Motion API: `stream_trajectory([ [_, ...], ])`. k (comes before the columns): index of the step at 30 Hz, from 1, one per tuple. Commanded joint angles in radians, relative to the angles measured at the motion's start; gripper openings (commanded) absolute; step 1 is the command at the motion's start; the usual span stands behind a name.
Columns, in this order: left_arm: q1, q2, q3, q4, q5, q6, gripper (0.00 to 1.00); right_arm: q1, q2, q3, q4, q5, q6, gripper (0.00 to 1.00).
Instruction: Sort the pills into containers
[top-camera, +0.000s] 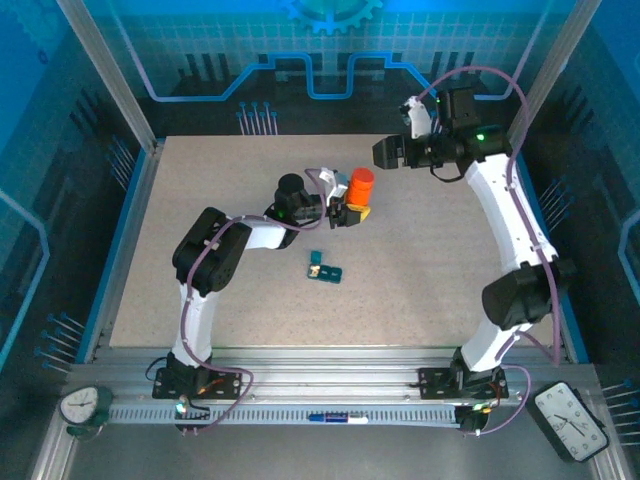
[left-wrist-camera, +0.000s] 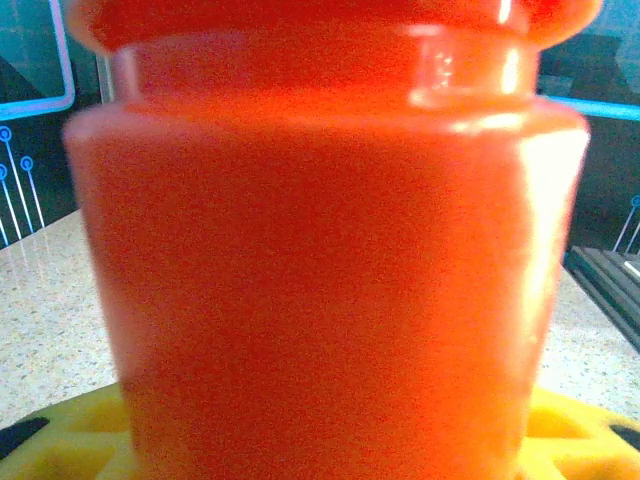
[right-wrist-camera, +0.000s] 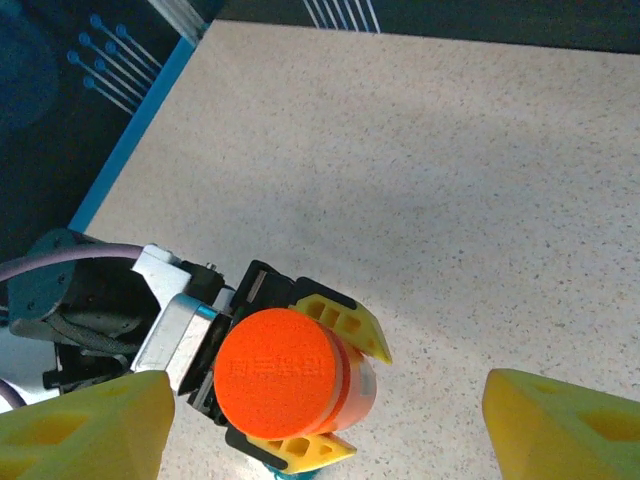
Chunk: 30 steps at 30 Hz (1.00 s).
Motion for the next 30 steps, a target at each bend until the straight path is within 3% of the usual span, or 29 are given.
stream_trajectory([
  [1, 0.003, -0.041, -0.004, -0.002, 0.011, 0.068, 0.0, 0.024, 0.05, 0.084, -0.2, -0.038, -0.138, 0.82],
  [21, -0.007, -0.053, 0.01, -0.048, 0.05, 0.072, 0.0, 0.107, 0.168, 0.175, -0.275, 0.023, -0.196, 0.81],
  [30, -0.012, -0.059, 0.012, -0.054, 0.051, 0.072, 0.0, 0.116, 0.193, 0.179, -0.274, 0.038, -0.189, 0.75],
])
